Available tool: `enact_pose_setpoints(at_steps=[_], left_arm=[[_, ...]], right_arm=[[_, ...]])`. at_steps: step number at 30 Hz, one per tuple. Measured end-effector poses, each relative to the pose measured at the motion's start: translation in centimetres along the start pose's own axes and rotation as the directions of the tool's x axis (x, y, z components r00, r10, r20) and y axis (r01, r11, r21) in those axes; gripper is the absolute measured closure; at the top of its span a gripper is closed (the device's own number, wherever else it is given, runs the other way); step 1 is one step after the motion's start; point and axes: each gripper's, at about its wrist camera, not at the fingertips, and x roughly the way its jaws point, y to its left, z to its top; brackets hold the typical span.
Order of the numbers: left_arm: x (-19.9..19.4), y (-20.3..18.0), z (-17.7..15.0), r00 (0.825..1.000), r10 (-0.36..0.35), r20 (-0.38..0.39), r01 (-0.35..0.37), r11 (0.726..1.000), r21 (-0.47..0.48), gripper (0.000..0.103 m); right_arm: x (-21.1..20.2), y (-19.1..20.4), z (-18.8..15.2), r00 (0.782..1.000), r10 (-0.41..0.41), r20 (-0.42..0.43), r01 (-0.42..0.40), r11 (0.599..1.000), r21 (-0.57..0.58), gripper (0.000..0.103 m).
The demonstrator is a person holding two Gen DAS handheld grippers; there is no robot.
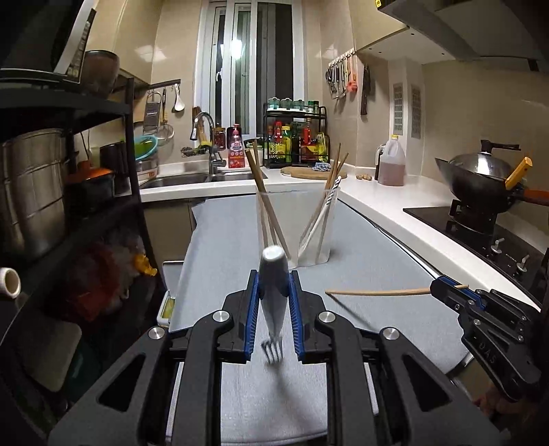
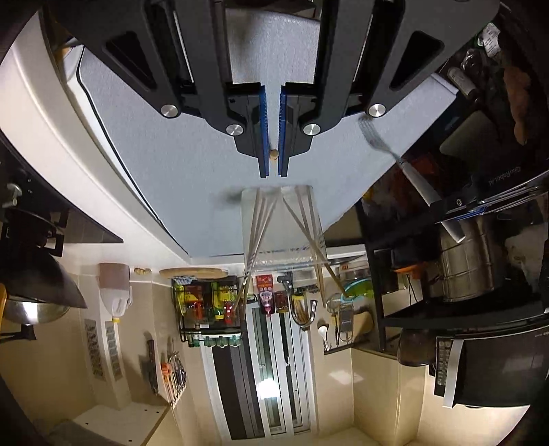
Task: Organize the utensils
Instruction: 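Lift the held fork and chopstick and carry them over the container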
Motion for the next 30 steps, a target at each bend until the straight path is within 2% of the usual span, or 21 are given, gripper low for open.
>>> enact_pose_setpoints(at_steps=[10,18,30], left_arm=[[1.0,1.0,2.3,0.998,-0.063,-0.024,0.063,0.998,-0.014,0.087],[1.3,1.4,4.0,0.996,-0.072,-0.047,0.072,0.997,-0.016,0.087],[1.4,0.6,8.2,0.996,-0.085,-0.036,0.086,0.996,0.023,0.087]], right_arm=[[1.4,0.6,4.2,1.0,-0.014,0.012,0.014,1.0,-0.022,0.098],[1.8,0.8,7.4,1.0,-0.013,0.004,0.013,1.0,-0.027,0.098],[2.0,1.7,11.0,1.0,-0.002,0.01,0.003,0.996,-0.086,0.098]])
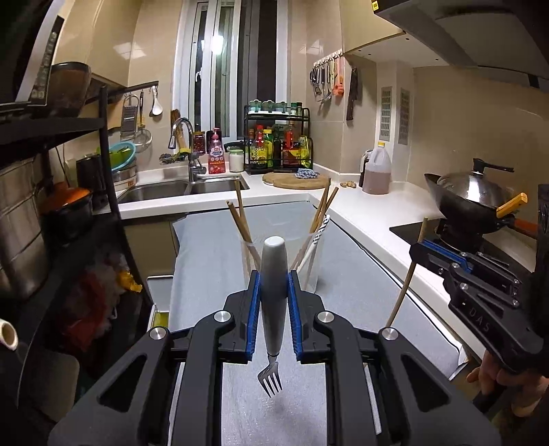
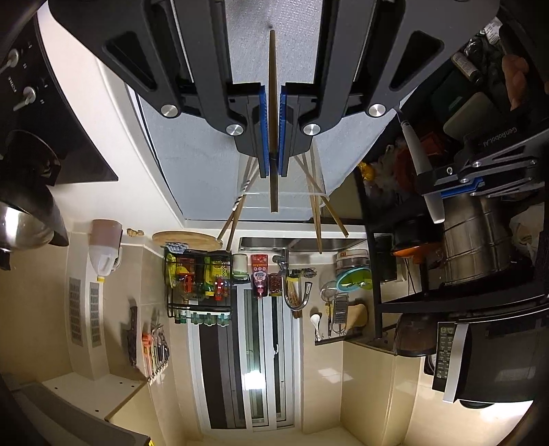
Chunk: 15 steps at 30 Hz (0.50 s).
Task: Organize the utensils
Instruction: 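Lift the held fork and chopstick and carry them over the container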
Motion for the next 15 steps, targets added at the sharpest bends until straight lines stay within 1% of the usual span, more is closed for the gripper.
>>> enact_pose_setpoints(at_steps=[7,15], left_arm=[[0.9,-0.4,1.9,1.0,0.014,-0.004,-0.014,1.0,0.021,0.087],[2.0,-0.3,4.5,1.0,-0.01,0.015,0.01,1.0,0.025,0.087]], right_arm=[[0.7,-0.1,1.4,1.0,0.004,0.001,-0.004,1.0,-0.008,0.098],[1.7,-0.5,4.3,1.0,0.011,0.024,-0.011,1.0,-0.015,0.098]])
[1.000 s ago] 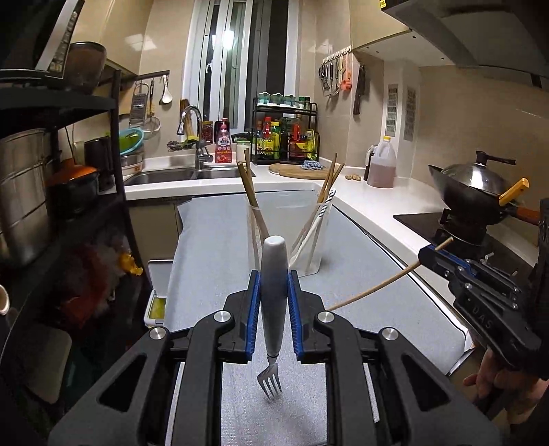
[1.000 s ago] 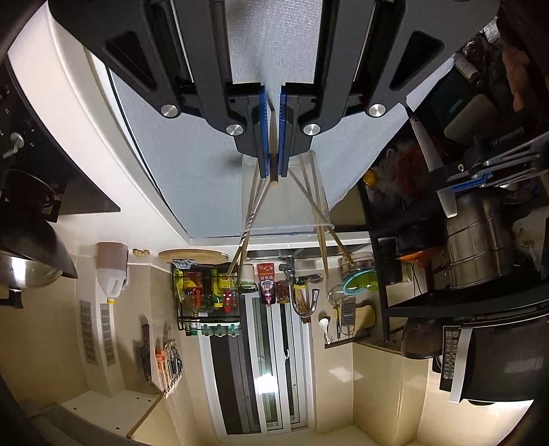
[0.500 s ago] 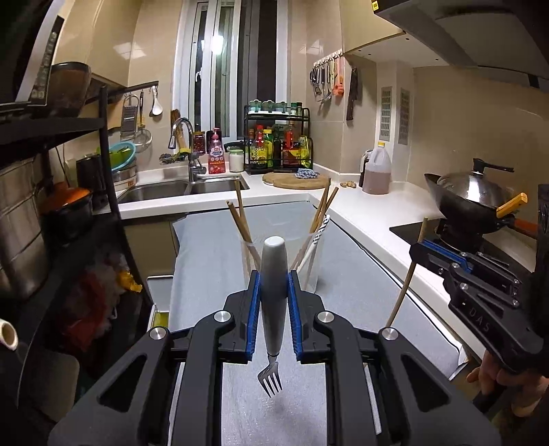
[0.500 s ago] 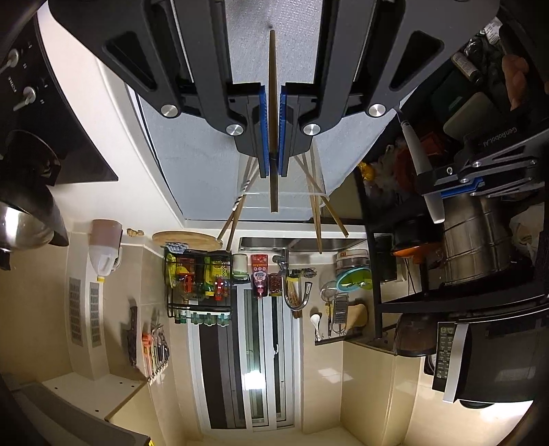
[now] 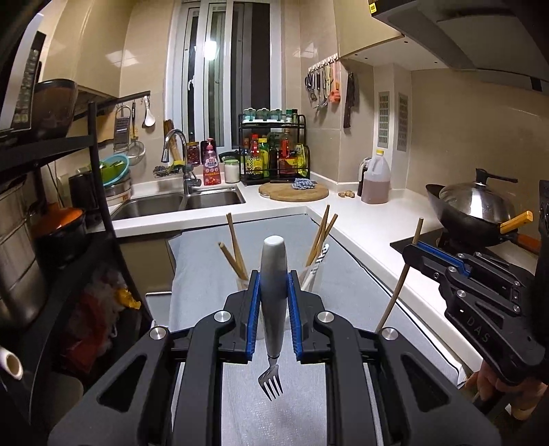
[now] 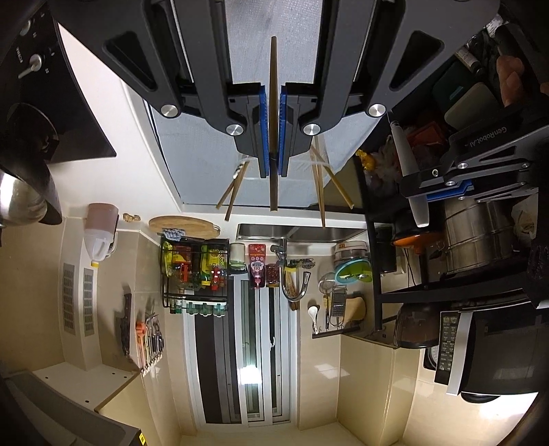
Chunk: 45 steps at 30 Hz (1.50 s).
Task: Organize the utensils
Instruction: 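Lift the held fork and chopstick and carry them over the container, then lower the fork and chopstick into the container and open both tools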
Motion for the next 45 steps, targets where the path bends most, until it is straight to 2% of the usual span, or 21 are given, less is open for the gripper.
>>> enact_pose_setpoints(at_steps=[8,15,26,32,45], left_arm=[[1.2,0.4,4.0,0.999,-0.02,0.034,0.02,1.0,-0.01,0.087],[2.3,0.4,8.1,0.994,-0.024,0.102,0.024,1.0,0.003,0.087],[5.8,1.4,11.0,0.989,-0.041,0.144,0.047,0.998,-0.037,0.088],[9.0,1.8,10.7,0.992,-0.027,0.126,0.034,0.998,-0.052,0.088],[14.0,3.0,7.6,0.999,-0.006,0.033,0.009,0.997,-0.078,0.088]], right_arm=[[1.6,-0.7,4.9,0.999,0.027,0.044,-0.027,1.0,0.006,0.098],[3.7,-1.2,8.7,0.997,0.033,0.074,-0.034,0.999,0.01,0.098],[7.2,-2.1,12.8,0.99,0.015,0.141,-0.019,0.999,0.032,0.098],[9.4,-2.3,12.7,0.99,0.004,0.143,-0.011,0.999,0.045,0.098],[13.0,-2.2,9.0,0.993,-0.016,0.119,0.011,0.999,0.044,0.098]])
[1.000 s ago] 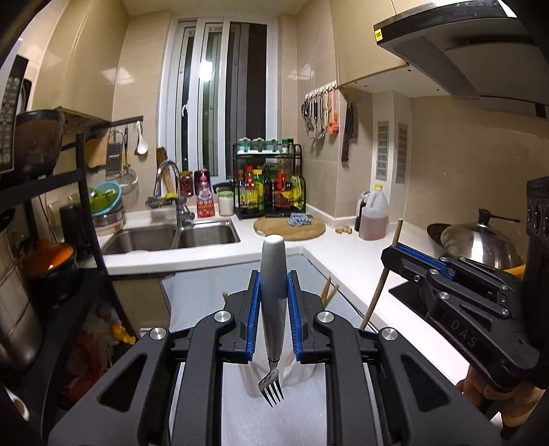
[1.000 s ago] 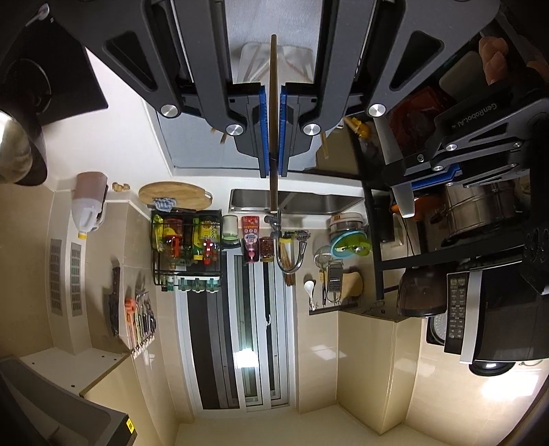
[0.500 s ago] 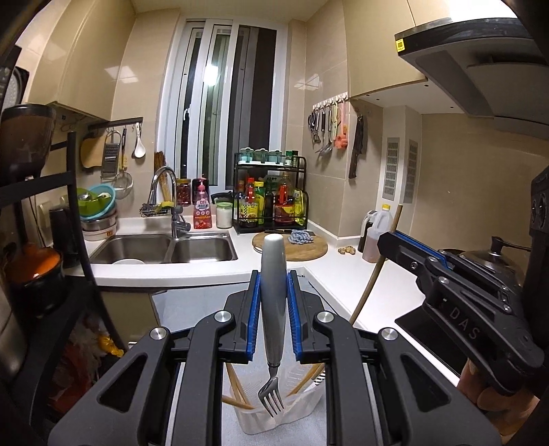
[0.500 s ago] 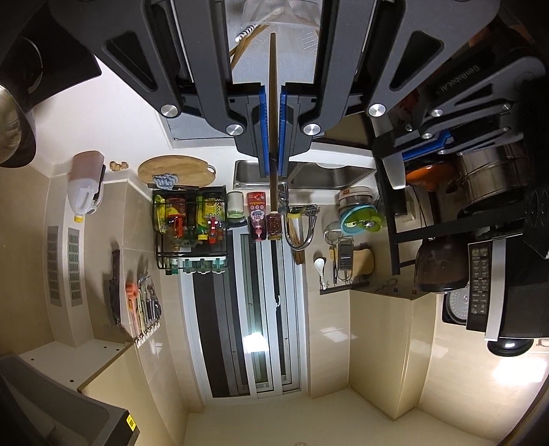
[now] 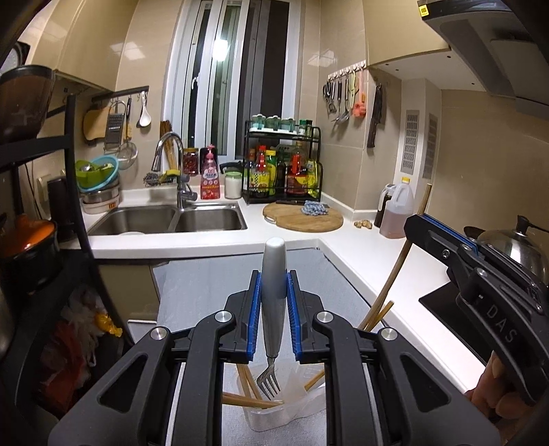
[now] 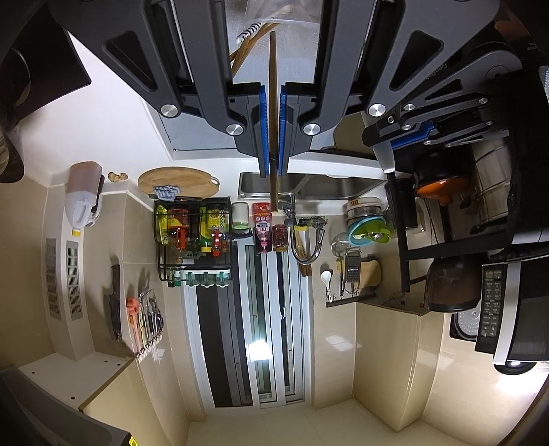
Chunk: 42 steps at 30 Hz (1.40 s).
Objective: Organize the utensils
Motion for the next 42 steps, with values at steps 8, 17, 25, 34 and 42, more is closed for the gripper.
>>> enact_pose_setpoints(at_steps=[8,17,25,34,42], left_arm=[[1.2,0.3,-1.5,0.999,0.002,-0.043,-0.002,1.0,-0.008,0.088],[1.6,0.4,-3.1,0.996,0.042,-0.079,-0.043,0.999,-0.011,0.082],[-1.9,1.7,-5.1,0.99,0.132,-0.058,-0.137,0.987,-0.079,0.008],[-6.2,0.7,-9.7,0.977,0.194,-0.092,-0.2,0.978,-0.054,0.008],[-8.8,-0.5,-12.4,0.971,0.225,-0.086,-0.229,0.973,-0.037,0.008]], right_arm=[[1.0,-0.7,-2.7,0.999,-0.014,-0.049,0.015,1.0,0.021,0.098],[1.1,-0.8,-5.8,0.994,-0.035,-0.104,0.037,0.999,0.024,0.093],[-1.1,-0.6,-9.5,0.979,-0.094,-0.183,0.102,0.994,0.031,0.026],[-6.9,-0.3,-12.0,0.973,-0.144,-0.18,0.155,0.987,0.051,0.005],[-10.7,0.3,-14.1,0.972,-0.172,-0.162,0.182,0.982,0.051,0.005]])
